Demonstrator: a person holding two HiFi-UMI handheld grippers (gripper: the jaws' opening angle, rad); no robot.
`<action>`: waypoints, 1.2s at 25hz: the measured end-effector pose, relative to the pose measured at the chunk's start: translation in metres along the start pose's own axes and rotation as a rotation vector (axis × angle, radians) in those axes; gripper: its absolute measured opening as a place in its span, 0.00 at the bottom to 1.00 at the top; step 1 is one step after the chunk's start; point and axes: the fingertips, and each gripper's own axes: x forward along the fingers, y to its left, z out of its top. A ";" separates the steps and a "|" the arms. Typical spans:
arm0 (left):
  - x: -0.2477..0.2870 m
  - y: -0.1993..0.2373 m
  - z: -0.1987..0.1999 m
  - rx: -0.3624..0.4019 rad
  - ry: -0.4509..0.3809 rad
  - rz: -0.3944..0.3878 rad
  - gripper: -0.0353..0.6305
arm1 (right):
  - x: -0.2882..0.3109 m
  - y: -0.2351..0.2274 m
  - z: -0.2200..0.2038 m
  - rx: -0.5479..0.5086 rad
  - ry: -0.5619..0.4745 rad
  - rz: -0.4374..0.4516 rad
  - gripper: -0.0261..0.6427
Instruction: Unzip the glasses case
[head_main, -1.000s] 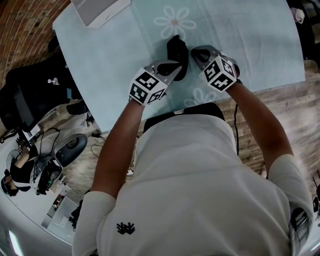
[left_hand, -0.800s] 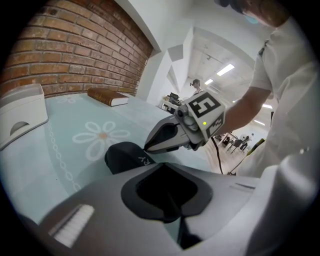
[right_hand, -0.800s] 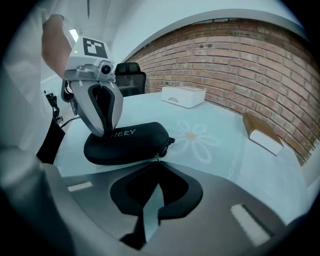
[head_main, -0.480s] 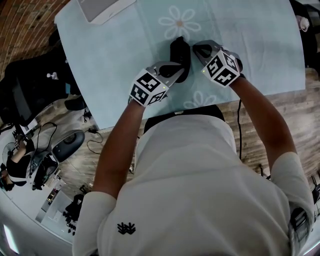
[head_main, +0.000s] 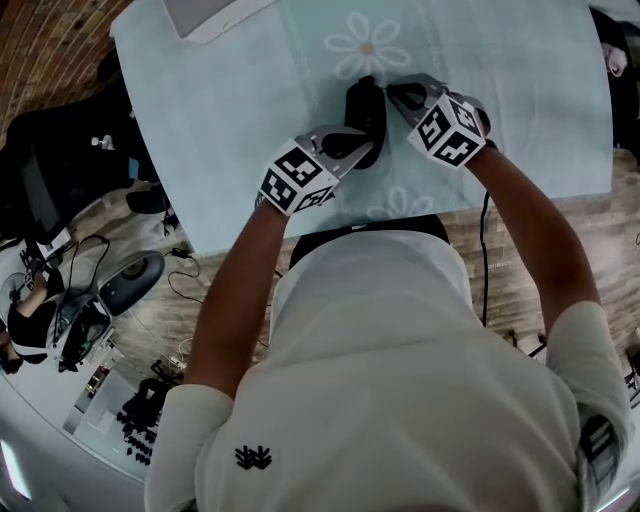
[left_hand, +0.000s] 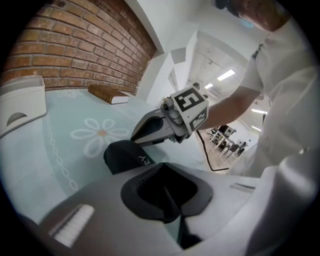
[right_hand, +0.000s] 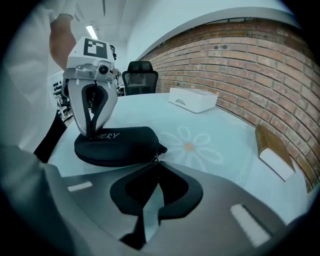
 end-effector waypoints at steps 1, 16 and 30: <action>0.000 0.000 0.000 0.001 0.001 -0.007 0.13 | 0.000 -0.001 0.001 -0.012 0.001 0.007 0.04; 0.001 -0.002 -0.001 0.002 0.014 -0.070 0.13 | 0.014 -0.010 0.015 -0.165 0.006 0.111 0.05; 0.000 -0.002 0.001 -0.026 0.019 -0.075 0.13 | 0.025 -0.010 0.020 -0.230 0.016 0.169 0.06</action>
